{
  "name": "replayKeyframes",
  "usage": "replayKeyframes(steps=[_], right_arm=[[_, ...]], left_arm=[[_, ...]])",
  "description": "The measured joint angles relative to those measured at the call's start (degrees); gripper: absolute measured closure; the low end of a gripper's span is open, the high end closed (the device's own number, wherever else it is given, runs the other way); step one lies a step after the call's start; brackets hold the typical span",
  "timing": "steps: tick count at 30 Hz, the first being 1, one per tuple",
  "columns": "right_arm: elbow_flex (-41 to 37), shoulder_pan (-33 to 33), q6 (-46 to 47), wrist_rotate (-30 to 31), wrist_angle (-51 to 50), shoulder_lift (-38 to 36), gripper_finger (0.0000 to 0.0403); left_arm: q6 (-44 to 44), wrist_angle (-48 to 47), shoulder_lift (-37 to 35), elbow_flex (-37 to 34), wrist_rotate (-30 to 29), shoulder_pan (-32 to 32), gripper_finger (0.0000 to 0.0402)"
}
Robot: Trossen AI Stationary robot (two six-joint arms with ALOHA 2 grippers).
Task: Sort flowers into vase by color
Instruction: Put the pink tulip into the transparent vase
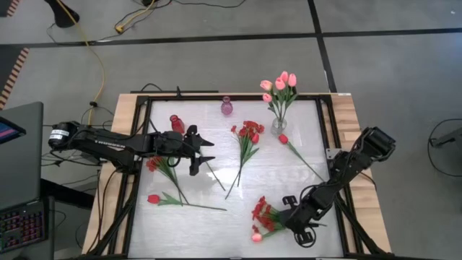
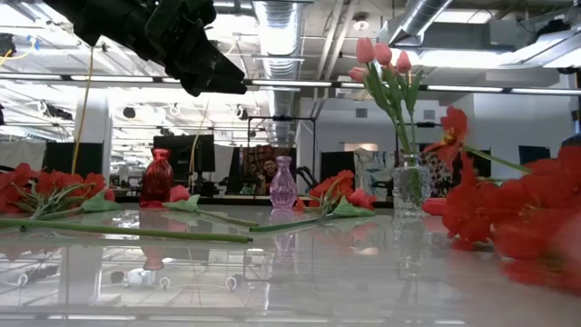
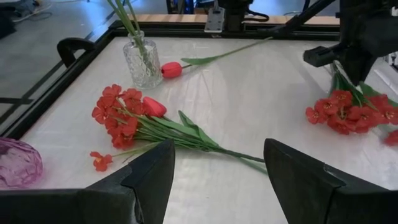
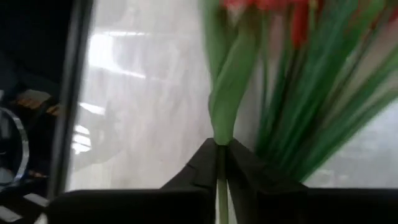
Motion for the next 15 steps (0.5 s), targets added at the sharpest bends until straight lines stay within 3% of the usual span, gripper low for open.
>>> replayKeyframes(steps=[4,8,11,15], right_arm=[[2.5,-1.5,-1.2,-4.2,-2.2,-0.4,0.0375],[5.8,-3.0,-3.5,-6.4,-4.0,-2.2,0.0373],[7.3,-3.9,-6.2,-5.4,-3.4,-5.3,0.0364],[7.4,-5.2,-11.1,1.0,-3.2,-11.1,0.0368]], left_arm=[[-0.4,0.0,0.0,0.0,0.0,0.0,0.0166],[-0.7,0.1,0.0,0.0,0.0,0.0,0.0166],[-1.0,0.0,0.0,0.0,0.0,0.0,0.0166],[-1.6,0.0,0.0,0.0,0.2,-0.1,0.0166]])
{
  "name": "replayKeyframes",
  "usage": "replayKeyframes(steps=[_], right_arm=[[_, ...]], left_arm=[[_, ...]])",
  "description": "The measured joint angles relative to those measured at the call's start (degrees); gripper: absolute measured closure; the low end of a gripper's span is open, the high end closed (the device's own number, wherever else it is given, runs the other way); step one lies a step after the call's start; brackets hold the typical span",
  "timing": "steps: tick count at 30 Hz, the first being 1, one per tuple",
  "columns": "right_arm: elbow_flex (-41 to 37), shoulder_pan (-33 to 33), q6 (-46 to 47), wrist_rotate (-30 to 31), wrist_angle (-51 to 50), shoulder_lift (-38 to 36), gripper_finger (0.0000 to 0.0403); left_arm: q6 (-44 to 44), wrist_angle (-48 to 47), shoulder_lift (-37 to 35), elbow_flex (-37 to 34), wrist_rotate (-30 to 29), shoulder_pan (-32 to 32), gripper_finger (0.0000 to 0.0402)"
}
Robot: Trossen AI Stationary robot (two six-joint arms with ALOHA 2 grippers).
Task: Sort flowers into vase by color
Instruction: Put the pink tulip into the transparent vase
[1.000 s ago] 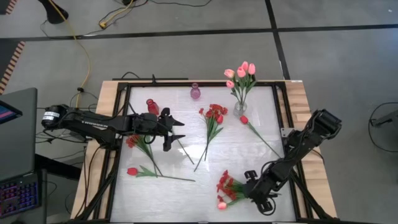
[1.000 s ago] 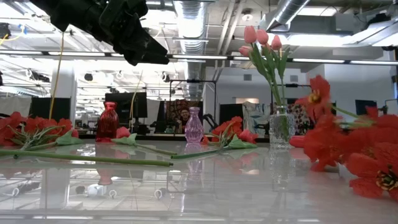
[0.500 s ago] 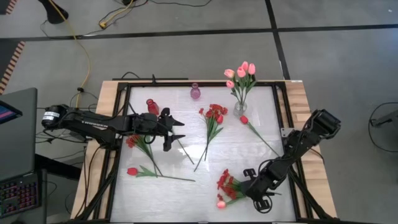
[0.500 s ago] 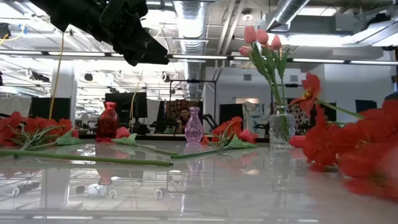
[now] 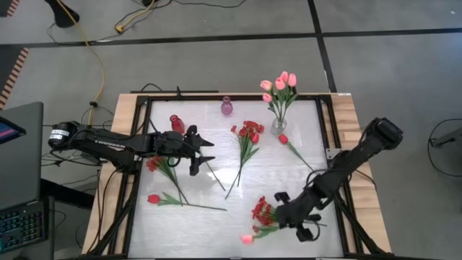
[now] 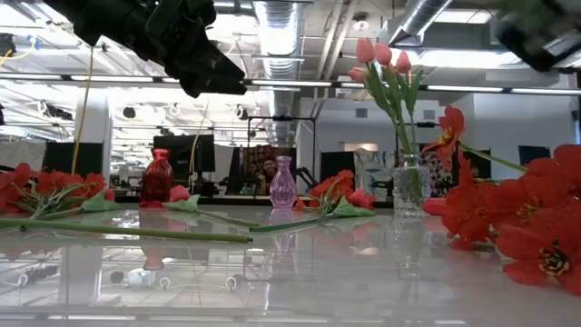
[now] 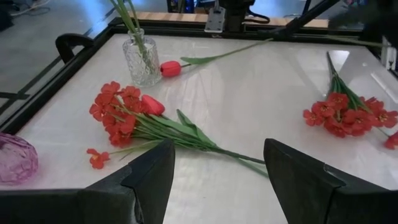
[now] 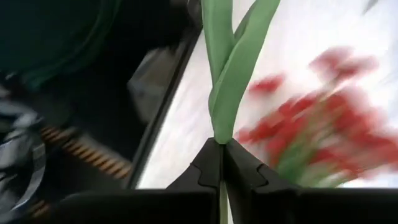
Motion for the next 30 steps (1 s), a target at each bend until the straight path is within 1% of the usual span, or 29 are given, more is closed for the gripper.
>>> replayKeyframes(steps=[3,6,9,11,13,16,18,22,23,25,30], right_arm=[[0.0,-1.0,-5.9,6.7,0.8,-4.9,0.0373],[-1.7,-2.2,-12.5,13.0,4.4,-10.0,0.0370],[-4.6,-3.8,-19.1,17.8,9.5,-14.6,0.0365],[-7.5,-5.2,-23.8,20.8,15.0,-17.6,0.0365],[-10.9,-6.9,-29.4,23.8,23.6,-20.3,0.0368],[-15.6,-10.0,-38.8,26.6,36.4,-23.9,0.0373],[-18.6,-12.1,-44.1,29.7,43.0,-26.1,0.0373],[-24.2,-16.9,-51.1,37.1,53.0,-28.9,0.0368],[-25.3,-18.2,-52.0,38.2,54.9,-29.4,0.0368],[-27.4,-21.2,-53.3,38.3,58.2,-30.3,0.0368],[-30.0,-27.8,-54.0,36.6,63.2,-31.1,0.0369]], left_arm=[[-0.5,0.0,0.0,0.0,0.8,0.0,0.0166],[-1.0,0.0,0.0,0.0,1.0,0.0,0.0166],[-1.9,1.4,0.0,-0.8,1.0,-0.2,0.0166],[-2.1,3.6,0.0,-2.2,1.0,-0.5,0.0166],[-2.2,7.0,0.0,-4.2,1.0,-0.8,0.0166],[-3.4,12.2,0.0,-7.1,1.2,-0.9,0.0166],[-4.4,14.8,0.0,-8.5,1.1,-0.9,0.0166],[-6.1,15.7,0.0,-9.5,1.0,-0.9,0.0166],[-6.2,15.6,0.0,-9.5,1.1,-0.9,0.0166],[-6.4,15.5,0.0,-9.5,1.1,-0.9,0.0166],[-6.4,15.6,0.0,-9.5,1.0,-0.9,0.0166]])
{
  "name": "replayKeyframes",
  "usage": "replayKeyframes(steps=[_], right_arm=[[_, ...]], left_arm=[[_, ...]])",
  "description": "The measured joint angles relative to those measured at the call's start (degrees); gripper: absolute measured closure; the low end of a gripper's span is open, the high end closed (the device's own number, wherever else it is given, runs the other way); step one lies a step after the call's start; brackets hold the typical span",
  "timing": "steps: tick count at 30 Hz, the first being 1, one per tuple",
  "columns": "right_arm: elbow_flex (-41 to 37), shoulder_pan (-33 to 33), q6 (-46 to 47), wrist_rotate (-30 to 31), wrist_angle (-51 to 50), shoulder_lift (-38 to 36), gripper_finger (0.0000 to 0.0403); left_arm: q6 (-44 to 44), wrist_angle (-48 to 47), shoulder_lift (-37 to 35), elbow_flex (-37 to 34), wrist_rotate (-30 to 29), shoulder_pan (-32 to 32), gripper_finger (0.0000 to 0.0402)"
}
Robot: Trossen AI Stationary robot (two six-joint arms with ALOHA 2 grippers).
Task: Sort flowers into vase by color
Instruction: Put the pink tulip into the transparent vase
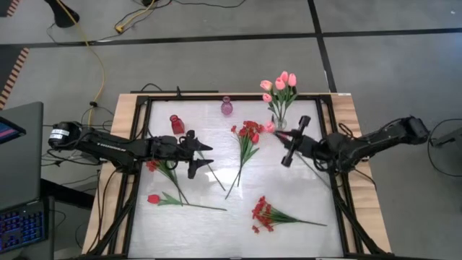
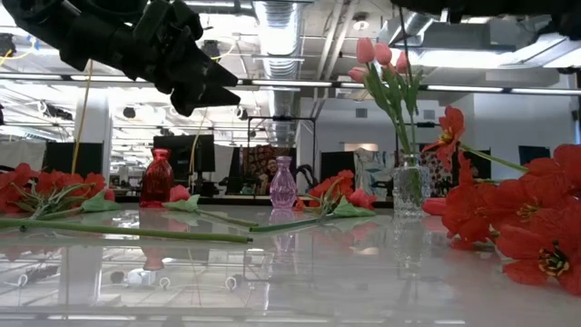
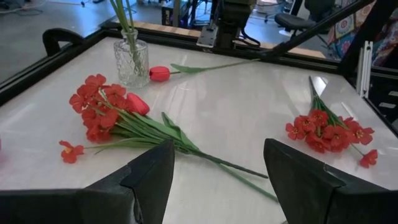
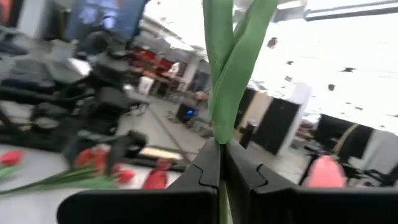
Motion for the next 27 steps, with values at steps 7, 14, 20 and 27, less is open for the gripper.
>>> replayKeyframes(steps=[7,14,20,27], right_arm=[[-2.0,-8.1,-0.4,-0.5,5.8,0.0,0.0369],[-1.9,-14.0,4.6,-0.6,6.1,0.2,0.0368],[-1.9,-16.6,6.6,-1.0,6.1,0.2,0.0367],[-1.9,-19.6,8.4,-2.3,5.3,1.8,0.0368]], left_arm=[[0.1,0.3,0.0,0.0,-0.1,0.0,0.0166],[0.0,0.3,0.0,0.0,-0.2,0.0,0.0166],[0.1,0.3,0.0,0.0,-0.2,0.0,0.0166],[0.2,0.3,0.0,0.0,-0.2,0.0,0.0166]])
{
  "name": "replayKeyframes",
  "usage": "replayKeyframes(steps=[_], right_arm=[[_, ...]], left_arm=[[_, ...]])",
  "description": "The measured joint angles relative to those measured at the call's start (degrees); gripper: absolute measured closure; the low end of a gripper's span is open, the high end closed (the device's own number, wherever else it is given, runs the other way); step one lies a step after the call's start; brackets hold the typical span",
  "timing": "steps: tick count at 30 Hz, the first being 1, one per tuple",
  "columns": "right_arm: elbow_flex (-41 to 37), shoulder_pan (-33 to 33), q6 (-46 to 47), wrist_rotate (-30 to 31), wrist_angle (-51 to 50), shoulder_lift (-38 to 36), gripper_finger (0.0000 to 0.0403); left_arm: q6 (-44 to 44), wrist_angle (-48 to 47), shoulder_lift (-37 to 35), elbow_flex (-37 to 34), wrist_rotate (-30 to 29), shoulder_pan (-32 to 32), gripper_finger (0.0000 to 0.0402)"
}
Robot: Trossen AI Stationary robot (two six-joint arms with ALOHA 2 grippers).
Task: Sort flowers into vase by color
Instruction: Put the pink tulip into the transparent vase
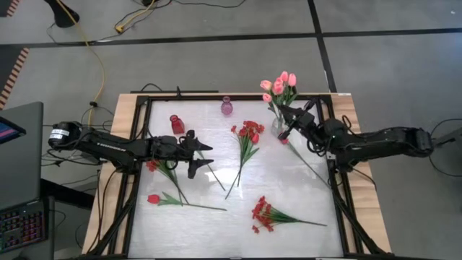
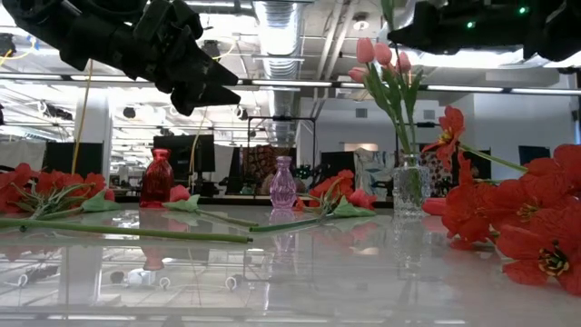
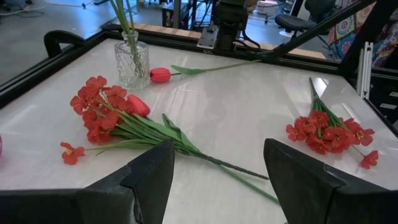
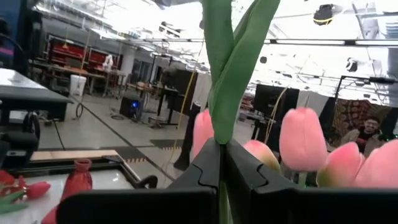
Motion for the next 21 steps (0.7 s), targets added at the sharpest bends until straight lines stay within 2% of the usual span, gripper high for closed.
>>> replayKeyframes(steps=[21], right_arm=[[0.0,-6.6,5.3,0.0,3.0,6.4,0.0367]], left_arm=[[-0.2,-1.4,0.0,0.0,0.0,0.0,0.0166]])
